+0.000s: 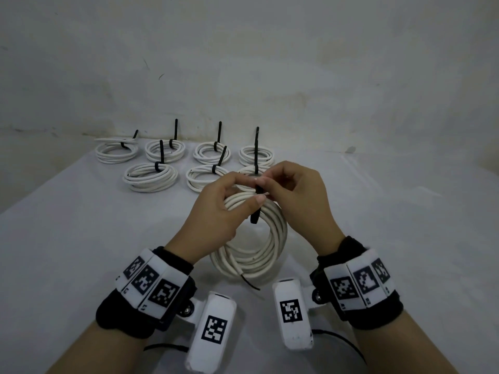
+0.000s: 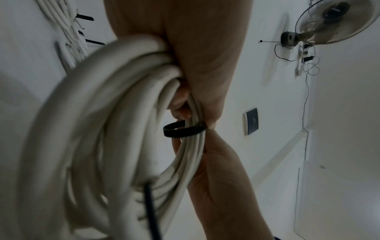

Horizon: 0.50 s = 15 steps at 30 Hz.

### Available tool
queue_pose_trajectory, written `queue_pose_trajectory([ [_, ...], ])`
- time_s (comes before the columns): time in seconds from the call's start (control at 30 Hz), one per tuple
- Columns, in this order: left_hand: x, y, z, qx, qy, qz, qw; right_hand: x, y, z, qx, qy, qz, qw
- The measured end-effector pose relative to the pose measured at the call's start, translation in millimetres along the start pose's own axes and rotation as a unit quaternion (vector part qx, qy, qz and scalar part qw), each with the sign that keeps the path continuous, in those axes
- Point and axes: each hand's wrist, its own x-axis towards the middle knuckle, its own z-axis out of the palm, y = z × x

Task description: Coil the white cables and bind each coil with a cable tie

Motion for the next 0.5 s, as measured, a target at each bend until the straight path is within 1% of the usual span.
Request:
queue_pose_trajectory([
  [0.1,0,1,-1,0.000,-0.007,-0.011,1.000,-1,0,3,-0.056,0.003,-0.012,0.998],
  [0.13,0,1,-1,0.003,-0.015,-0.014,1.000,0,-1,2,-0.053,0.017,-0.009,0.998],
  [0.23,-3,3,4,0.000,-0.044,-0.017,0.999,5,-1,-9,-0.025,0.092,0.013,0.995],
  [0.3,-3,4,6,-0.010,-0.043,-0.017,0.999,7,-4,-15,0.010,0.111,0.030,0.993],
  [0.33,-3,4,6,-0.010,-0.039,-0.018,0.999,6,-7,-15,0.033,0.103,0.036,0.993],
  [0.4,-1,1,4,-0.004,-0.028,-0.021,0.999,5,-10,-13,0.071,0.063,0.041,0.995],
  [0.47,-1,-1,2,0.000,-0.019,-0.024,1.000,2,-12,-9,0.086,0.016,0.047,0.995],
  [0.5,-1,-2,2,0.001,-0.020,-0.026,0.999,1,-12,-8,0.092,0.006,0.050,0.994],
])
